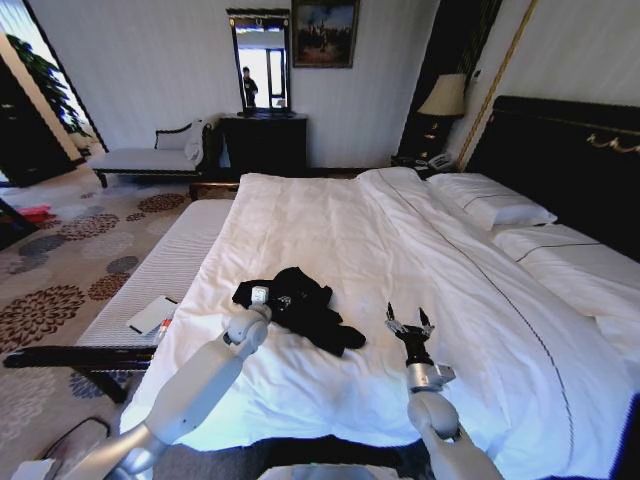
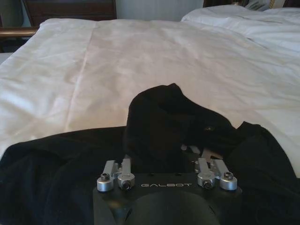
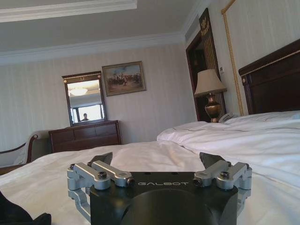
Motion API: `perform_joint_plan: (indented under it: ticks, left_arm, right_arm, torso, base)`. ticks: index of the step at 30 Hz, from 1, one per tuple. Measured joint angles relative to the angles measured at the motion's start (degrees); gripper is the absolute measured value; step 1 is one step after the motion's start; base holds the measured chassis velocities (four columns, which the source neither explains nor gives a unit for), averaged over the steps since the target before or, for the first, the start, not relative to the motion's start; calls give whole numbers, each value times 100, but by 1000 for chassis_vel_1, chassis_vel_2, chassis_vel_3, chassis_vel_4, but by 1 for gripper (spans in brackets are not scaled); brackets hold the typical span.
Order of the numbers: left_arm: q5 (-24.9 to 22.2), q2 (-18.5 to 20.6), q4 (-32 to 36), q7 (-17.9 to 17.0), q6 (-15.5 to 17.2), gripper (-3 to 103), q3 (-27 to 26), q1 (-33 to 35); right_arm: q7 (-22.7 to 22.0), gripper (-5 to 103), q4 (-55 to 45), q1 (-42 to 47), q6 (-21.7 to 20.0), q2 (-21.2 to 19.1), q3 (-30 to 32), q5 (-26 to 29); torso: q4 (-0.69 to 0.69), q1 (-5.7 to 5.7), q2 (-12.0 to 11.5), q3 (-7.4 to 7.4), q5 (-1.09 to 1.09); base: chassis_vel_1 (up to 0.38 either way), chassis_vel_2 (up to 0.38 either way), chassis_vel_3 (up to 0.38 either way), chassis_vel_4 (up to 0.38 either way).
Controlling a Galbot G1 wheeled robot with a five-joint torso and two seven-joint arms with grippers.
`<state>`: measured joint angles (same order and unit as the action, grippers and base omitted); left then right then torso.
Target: Fold the clothes on the bed.
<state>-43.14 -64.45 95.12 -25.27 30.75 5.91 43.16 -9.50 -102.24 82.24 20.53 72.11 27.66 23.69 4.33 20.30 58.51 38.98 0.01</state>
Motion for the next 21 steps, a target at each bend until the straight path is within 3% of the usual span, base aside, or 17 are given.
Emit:
perform_joint_plan:
  ticks: [6,8,12,21]
  left_arm:
    - [49,-30,-43,16,-89,27,-19,12]
    - [50,-30,-40,17,-95,27,-39,9]
    - [49,16,39,43,-95,6,-121,9]
    - [111,154,135,142,-147,2,-382,121]
  right_arm:
    - [-4,100,36,-23,12,-4,2,5]
    - [-5,100,41,-27,14,-4,0,6]
    - [-9,100,68,-57,16,0,-22,6]
    - [-17,100,96,-88,18,31,-91,-20]
  torso:
    - [0,0,0,0,0]
    - [0,0,0,0,0]
    - [0,0,0,0,0]
    - [0,0,0,0,-1]
  base:
    - [0,0,0,0]
    - [0,0,0,0]
    - [0,0,0,0]
    - [0,0,0,0]
